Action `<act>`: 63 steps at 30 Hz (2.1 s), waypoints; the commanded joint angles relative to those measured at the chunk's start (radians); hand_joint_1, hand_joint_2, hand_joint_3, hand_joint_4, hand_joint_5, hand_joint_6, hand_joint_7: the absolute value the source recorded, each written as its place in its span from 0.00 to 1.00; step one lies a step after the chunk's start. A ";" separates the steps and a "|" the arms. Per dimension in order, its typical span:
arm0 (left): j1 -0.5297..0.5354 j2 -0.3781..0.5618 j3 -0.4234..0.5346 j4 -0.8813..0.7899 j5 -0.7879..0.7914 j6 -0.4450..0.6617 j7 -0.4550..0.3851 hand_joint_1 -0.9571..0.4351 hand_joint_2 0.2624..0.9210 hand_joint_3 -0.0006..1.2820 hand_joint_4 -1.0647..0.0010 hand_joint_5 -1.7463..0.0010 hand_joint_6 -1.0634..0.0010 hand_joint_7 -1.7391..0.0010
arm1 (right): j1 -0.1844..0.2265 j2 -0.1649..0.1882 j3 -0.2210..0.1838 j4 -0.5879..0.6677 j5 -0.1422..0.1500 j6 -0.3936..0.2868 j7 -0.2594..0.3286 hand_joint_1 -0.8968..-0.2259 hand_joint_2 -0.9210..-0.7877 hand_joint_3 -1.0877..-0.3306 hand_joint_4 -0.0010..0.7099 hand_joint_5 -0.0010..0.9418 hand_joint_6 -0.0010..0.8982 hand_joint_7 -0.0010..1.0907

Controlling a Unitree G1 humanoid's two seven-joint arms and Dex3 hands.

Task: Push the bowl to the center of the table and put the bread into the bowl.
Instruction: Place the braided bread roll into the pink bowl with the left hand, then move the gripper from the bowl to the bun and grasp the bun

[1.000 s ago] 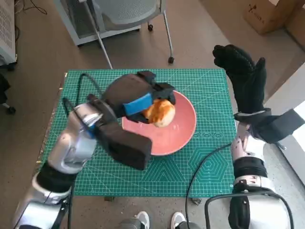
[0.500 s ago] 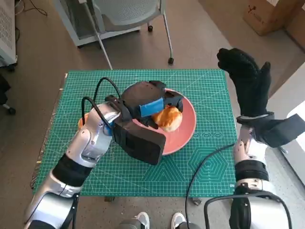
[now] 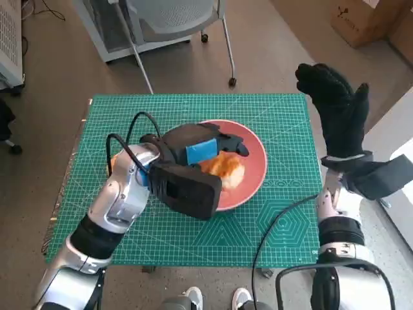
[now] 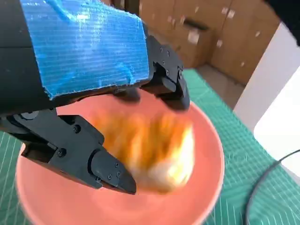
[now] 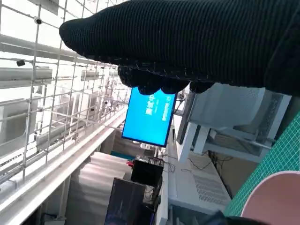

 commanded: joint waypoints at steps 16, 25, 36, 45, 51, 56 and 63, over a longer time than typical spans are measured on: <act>0.145 0.182 0.233 -0.321 -0.135 -0.043 -0.019 0.40 0.76 0.00 1.00 1.00 0.76 0.99 | 0.031 0.010 0.022 0.026 -0.027 -0.007 -0.011 0.38 0.00 0.51 0.24 0.00 0.33 0.00; 0.235 0.307 0.429 -0.472 -0.202 -0.032 -0.018 0.43 0.70 0.00 0.97 0.99 0.71 0.98 | 0.025 0.000 0.022 0.037 -0.029 -0.003 -0.011 0.37 0.00 0.50 0.23 0.00 0.33 0.00; 0.353 0.423 0.511 -0.515 -0.133 0.035 -0.022 0.61 0.63 0.00 0.94 0.99 0.70 0.99 | 0.008 -0.005 0.018 0.061 -0.031 0.012 -0.013 0.36 0.00 0.50 0.25 0.01 0.34 0.01; 0.426 0.452 0.485 -0.503 -0.069 0.072 -0.017 0.59 0.63 0.00 0.93 1.00 0.71 0.99 | -0.005 0.002 0.022 0.063 -0.037 0.023 -0.017 0.33 0.00 0.50 0.26 0.01 0.35 0.01; 0.422 0.443 0.445 -0.439 -0.065 0.078 -0.014 0.58 0.64 0.00 0.93 1.00 0.72 1.00 | -0.015 0.006 0.017 0.066 -0.027 0.041 -0.002 0.34 0.00 0.51 0.26 0.00 0.35 0.01; 0.405 0.442 0.398 -0.354 -0.050 0.052 0.001 0.58 0.65 0.00 0.94 1.00 0.73 1.00 | -0.021 0.002 0.015 0.071 -0.027 0.047 0.006 0.35 0.00 0.51 0.26 0.00 0.35 0.01; 0.340 0.431 0.314 -0.212 -0.020 0.042 0.007 0.57 0.66 0.01 0.95 1.00 0.75 1.00 | -0.020 -0.010 0.013 0.072 -0.032 0.038 0.009 0.37 0.00 0.51 0.25 0.00 0.35 0.01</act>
